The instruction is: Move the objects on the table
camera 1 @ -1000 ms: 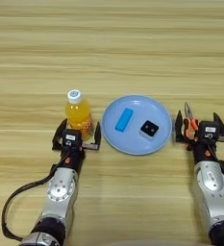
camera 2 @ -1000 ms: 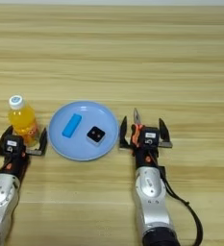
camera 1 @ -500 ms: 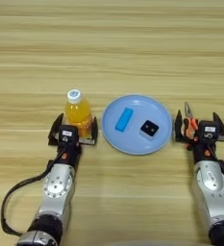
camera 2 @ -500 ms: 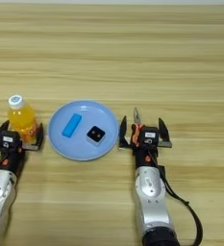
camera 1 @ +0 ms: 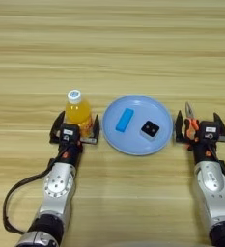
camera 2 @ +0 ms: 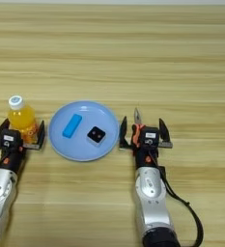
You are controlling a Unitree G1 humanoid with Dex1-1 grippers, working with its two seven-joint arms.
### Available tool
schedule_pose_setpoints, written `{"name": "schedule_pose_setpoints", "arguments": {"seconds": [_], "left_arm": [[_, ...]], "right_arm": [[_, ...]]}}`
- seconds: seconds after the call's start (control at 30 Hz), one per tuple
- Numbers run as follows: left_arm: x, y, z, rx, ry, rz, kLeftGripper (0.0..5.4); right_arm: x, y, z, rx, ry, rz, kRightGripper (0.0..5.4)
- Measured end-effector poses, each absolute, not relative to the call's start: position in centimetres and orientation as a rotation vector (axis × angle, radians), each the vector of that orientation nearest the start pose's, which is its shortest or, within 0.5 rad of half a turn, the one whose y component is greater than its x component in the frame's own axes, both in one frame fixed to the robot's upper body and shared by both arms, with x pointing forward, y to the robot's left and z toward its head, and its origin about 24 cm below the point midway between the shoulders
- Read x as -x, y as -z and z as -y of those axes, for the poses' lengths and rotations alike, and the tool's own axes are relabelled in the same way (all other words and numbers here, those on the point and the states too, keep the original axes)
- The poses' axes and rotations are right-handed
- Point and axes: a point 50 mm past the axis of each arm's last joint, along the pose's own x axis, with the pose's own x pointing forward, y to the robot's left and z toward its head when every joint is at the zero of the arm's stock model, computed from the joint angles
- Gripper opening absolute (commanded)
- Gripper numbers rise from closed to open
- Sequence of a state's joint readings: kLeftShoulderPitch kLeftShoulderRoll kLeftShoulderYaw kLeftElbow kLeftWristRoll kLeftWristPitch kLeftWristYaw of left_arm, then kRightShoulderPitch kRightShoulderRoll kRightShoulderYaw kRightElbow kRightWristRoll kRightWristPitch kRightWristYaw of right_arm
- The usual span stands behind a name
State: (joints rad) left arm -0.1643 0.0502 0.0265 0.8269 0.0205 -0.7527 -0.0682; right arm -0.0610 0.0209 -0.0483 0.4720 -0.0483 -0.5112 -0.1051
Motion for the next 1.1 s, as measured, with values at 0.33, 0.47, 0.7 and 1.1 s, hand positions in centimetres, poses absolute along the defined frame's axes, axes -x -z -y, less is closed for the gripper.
{"name": "schedule_pose_setpoints", "arguments": {"seconds": [0.33,0.47,0.7,1.1], "left_arm": [[-24.9,2.8,-15.4,-0.067,0.094,0.083,5.38],[-24.9,2.8,-15.4,-0.067,0.094,0.084,5.38],[-25.5,1.3,-15.1,-0.062,0.111,0.158,5.38],[-26.3,-1.3,-15.0,-0.059,0.136,0.269,5.38]], "right_arm": [[-24.9,0.3,15.3,0.016,0.113,0.096,5.40],[-25.0,0.3,15.3,0.016,0.113,0.096,5.40],[-25.0,0.3,15.3,0.016,0.112,0.096,5.40],[-25.0,0.5,15.3,0.016,0.112,0.090,5.40]]}}
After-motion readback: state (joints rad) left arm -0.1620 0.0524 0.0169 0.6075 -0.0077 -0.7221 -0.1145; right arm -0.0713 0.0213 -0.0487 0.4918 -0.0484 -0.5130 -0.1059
